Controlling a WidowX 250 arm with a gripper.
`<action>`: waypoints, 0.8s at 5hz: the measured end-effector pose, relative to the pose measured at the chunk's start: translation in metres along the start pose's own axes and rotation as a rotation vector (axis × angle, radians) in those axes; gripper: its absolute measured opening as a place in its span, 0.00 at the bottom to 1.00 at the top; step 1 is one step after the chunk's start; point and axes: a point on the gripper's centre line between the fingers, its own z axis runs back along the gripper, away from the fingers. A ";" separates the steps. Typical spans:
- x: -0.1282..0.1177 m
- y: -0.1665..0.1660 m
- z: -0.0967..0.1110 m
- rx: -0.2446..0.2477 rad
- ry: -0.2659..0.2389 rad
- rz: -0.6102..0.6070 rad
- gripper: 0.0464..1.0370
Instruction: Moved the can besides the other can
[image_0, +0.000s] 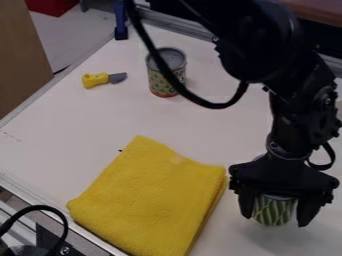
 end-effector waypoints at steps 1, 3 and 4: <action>0.015 -0.003 -0.002 -0.005 -0.077 0.140 0.96; 0.038 -0.007 -0.006 -0.008 -0.115 0.283 0.96; 0.055 -0.003 -0.009 -0.014 -0.127 0.330 0.96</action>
